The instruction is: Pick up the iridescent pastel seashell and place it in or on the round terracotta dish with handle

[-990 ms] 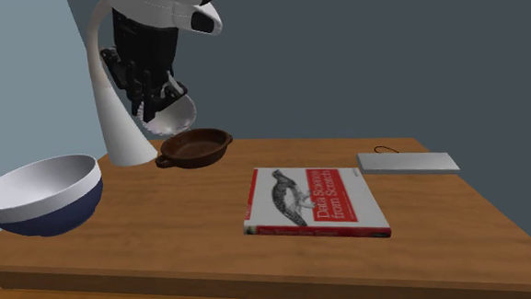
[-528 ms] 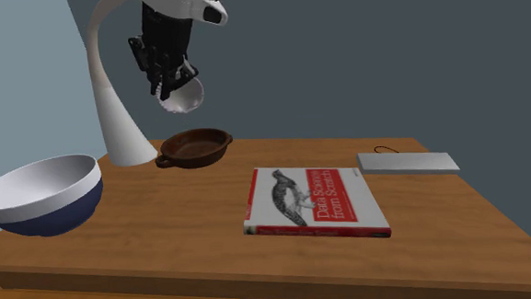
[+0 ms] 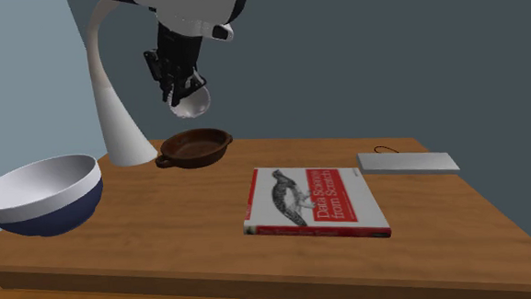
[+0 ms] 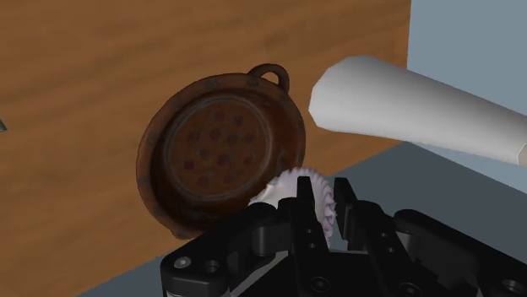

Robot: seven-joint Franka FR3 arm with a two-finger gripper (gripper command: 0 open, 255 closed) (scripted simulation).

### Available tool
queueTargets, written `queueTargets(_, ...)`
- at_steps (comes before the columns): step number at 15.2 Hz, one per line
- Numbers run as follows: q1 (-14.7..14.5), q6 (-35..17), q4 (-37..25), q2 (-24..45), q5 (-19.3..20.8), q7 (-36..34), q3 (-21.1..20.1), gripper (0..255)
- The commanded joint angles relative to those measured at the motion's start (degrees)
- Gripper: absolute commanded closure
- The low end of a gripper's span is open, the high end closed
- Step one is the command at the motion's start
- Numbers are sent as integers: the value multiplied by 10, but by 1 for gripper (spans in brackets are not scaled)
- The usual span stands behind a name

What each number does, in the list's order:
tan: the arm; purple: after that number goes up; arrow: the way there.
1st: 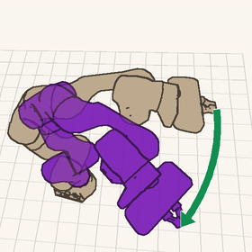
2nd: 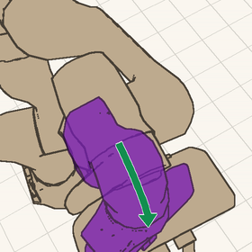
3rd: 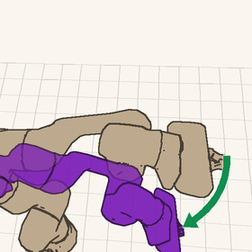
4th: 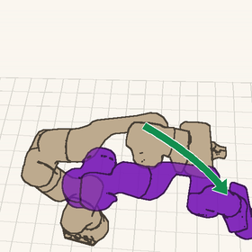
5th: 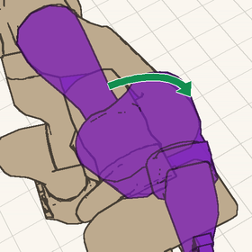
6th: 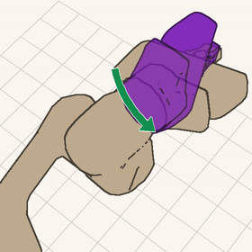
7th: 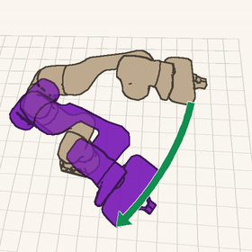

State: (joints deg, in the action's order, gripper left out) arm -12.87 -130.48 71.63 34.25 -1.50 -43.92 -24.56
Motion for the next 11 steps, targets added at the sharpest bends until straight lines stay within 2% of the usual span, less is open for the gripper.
queueTargets(1,1,-14,13,1,-1,2,0,255)
queueTargets(11,5,-78,65,15,-2,13,1,255)
